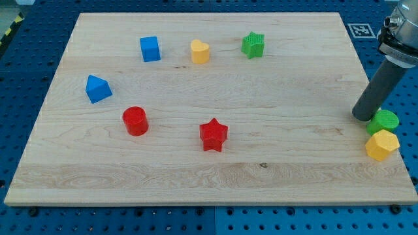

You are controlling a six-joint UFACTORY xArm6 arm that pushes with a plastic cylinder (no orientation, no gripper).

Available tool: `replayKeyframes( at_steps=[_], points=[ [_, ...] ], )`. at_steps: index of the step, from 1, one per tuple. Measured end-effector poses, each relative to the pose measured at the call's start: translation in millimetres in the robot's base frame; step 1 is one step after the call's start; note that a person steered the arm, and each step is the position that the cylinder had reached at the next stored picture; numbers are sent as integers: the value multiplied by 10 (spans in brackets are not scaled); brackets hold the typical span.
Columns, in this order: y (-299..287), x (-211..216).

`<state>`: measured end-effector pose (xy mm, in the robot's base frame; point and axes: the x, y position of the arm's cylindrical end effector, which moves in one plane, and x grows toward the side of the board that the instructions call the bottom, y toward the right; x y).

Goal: Slide red star towards right

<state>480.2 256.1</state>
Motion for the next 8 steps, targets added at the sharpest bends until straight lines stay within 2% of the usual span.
replayKeyframes(
  at_steps=[1, 4, 8],
  points=[
    [-14, 0],
    [-917, 76],
    [-1653, 1037]
  ],
)
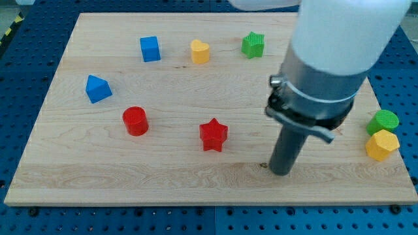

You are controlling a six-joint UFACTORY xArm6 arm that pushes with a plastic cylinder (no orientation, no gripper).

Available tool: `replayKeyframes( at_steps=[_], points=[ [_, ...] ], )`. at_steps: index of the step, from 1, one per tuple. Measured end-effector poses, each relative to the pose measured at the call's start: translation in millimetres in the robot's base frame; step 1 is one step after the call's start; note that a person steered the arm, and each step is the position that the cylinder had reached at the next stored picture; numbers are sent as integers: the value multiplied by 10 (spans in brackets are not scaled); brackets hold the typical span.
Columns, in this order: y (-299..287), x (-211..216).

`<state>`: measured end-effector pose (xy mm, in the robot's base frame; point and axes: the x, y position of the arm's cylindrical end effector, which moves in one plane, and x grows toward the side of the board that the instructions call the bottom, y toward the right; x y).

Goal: Slide red star towards right

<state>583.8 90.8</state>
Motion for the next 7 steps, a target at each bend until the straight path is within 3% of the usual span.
replayKeyframes(
  at_steps=[2, 4, 7],
  points=[
    [-973, 31],
    [-1506, -450],
    [-801, -454]
  ],
)
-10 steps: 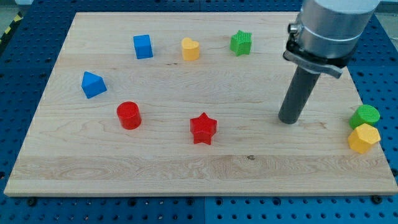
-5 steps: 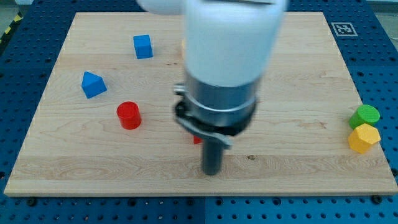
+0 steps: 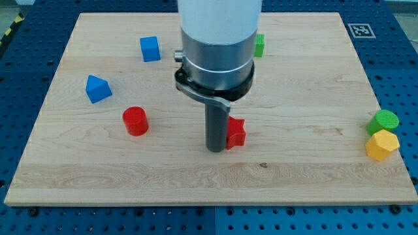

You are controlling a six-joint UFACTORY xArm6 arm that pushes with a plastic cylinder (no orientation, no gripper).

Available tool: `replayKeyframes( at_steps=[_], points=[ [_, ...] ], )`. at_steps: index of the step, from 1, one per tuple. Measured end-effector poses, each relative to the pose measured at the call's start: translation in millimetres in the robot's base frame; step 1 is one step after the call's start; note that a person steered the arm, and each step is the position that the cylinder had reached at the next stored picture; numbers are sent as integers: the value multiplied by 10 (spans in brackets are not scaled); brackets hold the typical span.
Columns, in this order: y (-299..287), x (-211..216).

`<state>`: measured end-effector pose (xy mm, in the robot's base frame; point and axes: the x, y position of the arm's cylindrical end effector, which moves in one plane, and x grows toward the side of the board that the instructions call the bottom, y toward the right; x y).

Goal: Slide red star towards right

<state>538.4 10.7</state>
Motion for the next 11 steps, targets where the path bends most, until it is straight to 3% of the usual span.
replayKeyframes(
  at_steps=[9, 10, 11],
  points=[
    [368, -574],
    [576, -581],
    [646, -325]
  ],
)
